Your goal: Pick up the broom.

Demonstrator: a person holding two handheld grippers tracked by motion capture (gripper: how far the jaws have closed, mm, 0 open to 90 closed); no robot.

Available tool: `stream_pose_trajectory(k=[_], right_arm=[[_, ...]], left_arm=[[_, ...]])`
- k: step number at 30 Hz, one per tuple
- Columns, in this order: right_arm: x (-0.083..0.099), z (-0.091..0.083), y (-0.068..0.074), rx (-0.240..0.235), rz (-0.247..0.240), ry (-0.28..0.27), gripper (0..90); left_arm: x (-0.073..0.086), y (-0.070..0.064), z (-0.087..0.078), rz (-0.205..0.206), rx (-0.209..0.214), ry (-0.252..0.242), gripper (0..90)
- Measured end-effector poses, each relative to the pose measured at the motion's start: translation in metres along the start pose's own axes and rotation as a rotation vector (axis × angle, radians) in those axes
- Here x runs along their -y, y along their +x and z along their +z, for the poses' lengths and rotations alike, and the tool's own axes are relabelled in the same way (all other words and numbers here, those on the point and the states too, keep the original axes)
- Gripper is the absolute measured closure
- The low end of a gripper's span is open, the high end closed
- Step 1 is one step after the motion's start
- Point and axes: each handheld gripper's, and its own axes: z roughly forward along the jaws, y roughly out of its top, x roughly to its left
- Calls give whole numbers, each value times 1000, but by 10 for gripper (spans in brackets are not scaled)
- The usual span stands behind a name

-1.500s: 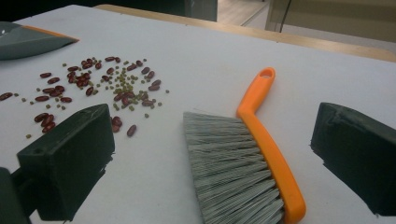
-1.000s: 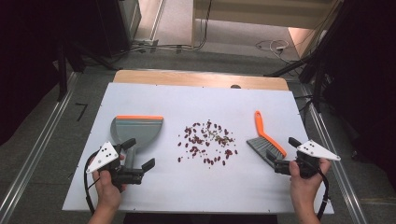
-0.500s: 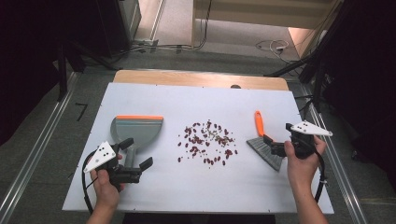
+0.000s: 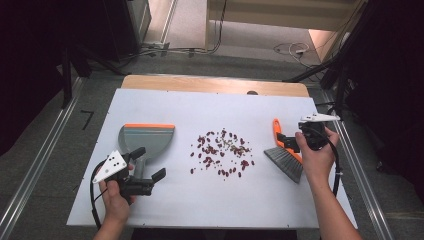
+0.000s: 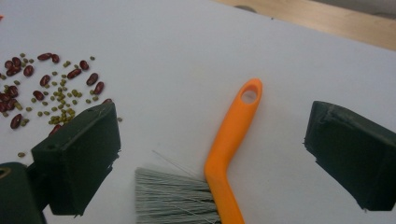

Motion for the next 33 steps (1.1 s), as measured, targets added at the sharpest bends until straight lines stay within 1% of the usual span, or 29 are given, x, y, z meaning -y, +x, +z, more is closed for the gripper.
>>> stream_pose_trajectory(k=[1, 2, 6, 7, 8, 9, 10, 12, 13, 14, 15, 16, 18, 19, 20, 23, 25, 26, 28, 30, 31, 32, 33], right_arm=[[0, 0, 0, 0, 0, 0, 28], [-2, 6, -2, -5, 5, 36, 33], [-5, 19, -7, -30, 29, 121, 48], [-6, 22, -7, -25, 37, 143, 85], [-6, 25, -7, -10, 42, 161, 153], [-7, 27, -6, -1, 55, 182, 181], [-7, 30, -6, -1, 57, 195, 201], [-8, 35, -4, 7, 61, 230, 302], [-8, 37, -4, 6, 64, 241, 332], [-8, 37, -4, 6, 64, 241, 332], [-7, 40, -4, 25, 77, 258, 410], [-7, 42, -3, 43, 86, 269, 427], [-7, 47, -2, 62, 87, 301, 448], [-6, 49, -2, 64, 78, 314, 456], [-5, 51, -2, 61, 74, 325, 462], [-3, 55, -2, 61, 89, 363, 474], [-2, 57, -1, 63, 90, 381, 485], [-2, 58, -1, 73, 90, 388, 486], [-1, 59, -1, 72, 88, 393, 498], [2, 63, 1, 74, 76, 414, 512], [4, 65, 1, 78, 63, 418, 513], [5, 66, 2, 83, 66, 421, 514], [6, 66, 3, 89, 64, 413, 524]], left_arm=[[0, 0, 0, -2, -1, -1, 3], [0, 0, 0, -1, -1, 0, 3], [0, 0, 0, -3, -1, -1, 3], [0, 0, 0, -3, -1, -1, 3], [0, 0, 0, -3, -2, 0, 3], [0, 0, 0, -3, -1, 1, 3], [0, 0, 0, -4, -1, 1, 3], [0, 0, 0, -2, 1, 2, 3], [0, 0, 0, -2, 1, 2, 3], [0, 0, 0, -2, 1, 2, 3], [0, 0, 0, -2, 1, 3, 3], [0, 0, 0, -2, 1, 3, 3], [0, 0, 0, -2, 1, 3, 3], [0, 0, 0, -2, 1, 3, 3], [0, 0, 0, -2, 1, 3, 3], [0, 0, 0, -3, 0, 4, 3], [0, 0, 0, -4, 1, 4, 3], [0, 0, 0, -4, 1, 4, 3], [0, 0, 0, -4, 0, 5, 3], [0, 0, 0, -5, 0, 5, 3], [0, 0, 0, -5, -1, 4, 3], [0, 0, 0, -5, -1, 4, 3], [0, 0, 0, -5, -1, 4, 3]])
